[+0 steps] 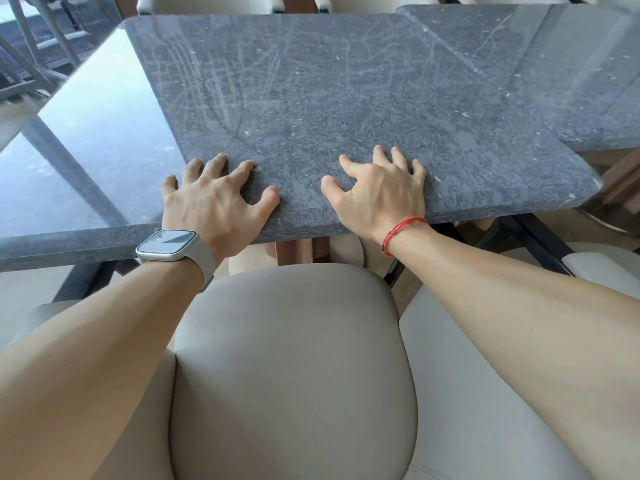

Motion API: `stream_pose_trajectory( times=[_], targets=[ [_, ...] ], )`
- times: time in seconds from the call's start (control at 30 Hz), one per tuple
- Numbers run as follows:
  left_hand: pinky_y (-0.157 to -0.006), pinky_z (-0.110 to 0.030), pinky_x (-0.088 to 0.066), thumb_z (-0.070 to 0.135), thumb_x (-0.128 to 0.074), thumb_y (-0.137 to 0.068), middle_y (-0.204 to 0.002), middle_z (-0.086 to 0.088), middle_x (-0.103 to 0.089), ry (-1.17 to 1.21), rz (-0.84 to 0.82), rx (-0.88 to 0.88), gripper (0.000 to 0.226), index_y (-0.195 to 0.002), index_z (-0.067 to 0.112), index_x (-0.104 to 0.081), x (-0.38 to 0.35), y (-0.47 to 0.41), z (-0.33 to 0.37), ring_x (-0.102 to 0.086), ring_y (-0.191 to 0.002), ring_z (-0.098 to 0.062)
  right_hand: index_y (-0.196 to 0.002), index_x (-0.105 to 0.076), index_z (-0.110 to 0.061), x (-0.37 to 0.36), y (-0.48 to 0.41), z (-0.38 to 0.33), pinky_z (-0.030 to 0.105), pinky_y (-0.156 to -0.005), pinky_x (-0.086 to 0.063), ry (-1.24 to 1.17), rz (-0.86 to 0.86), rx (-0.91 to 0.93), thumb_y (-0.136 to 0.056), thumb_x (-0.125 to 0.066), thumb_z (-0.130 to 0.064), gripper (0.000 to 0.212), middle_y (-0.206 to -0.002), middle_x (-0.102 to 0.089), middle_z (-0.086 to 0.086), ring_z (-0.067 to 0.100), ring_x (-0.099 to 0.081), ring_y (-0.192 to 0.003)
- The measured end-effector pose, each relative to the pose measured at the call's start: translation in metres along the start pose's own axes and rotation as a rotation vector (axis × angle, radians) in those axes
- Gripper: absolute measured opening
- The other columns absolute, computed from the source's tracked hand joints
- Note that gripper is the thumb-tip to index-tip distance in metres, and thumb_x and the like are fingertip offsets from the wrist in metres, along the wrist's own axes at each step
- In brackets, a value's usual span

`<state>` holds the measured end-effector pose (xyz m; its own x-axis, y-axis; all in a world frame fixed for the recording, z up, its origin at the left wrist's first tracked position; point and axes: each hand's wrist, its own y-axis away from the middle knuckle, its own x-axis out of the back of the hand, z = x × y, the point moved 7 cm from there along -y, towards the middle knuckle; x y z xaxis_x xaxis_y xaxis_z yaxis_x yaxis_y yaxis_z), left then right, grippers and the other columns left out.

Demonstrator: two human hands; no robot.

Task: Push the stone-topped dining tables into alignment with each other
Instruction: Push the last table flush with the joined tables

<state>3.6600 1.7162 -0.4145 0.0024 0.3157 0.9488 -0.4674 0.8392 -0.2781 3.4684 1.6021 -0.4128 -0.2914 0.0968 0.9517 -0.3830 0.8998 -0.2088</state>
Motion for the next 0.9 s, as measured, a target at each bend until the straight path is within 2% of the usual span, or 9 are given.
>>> stream_pose_trajectory(
  times=[0.53,0.9],
  targets=[
    [-0.114,-0.057,-0.026,0.075,-0.027,-0.088,-0.147,0.000,-0.052,0.015,-0.011,0.007,0.070,-0.141,0.039,-0.055,0.0017,0.0023,0.0010,-0.038,-0.140,-0.031,-0.140,-0.056,-0.042,0.0025,0.0014,0.0001,0.057,-0.122,-0.010,-0.035,-0.012,0.002,-0.090,-0.040,-0.068,0.058,-0.159,-0.038,0.017,0.036,-0.024,-0.151],
    [-0.113,-0.057,-0.027,0.076,-0.026,-0.087,-0.142,0.000,-0.054,0.025,-0.017,0.010,0.070,-0.140,0.039,-0.055,0.0025,-0.0031,0.0006,-0.040,-0.139,-0.030,-0.136,-0.060,-0.041,0.0056,-0.0017,-0.0014,0.056,-0.121,-0.012,-0.050,0.005,0.010,-0.089,-0.041,-0.067,0.057,-0.153,-0.046,0.015,0.036,-0.028,-0.148]
  ],
)
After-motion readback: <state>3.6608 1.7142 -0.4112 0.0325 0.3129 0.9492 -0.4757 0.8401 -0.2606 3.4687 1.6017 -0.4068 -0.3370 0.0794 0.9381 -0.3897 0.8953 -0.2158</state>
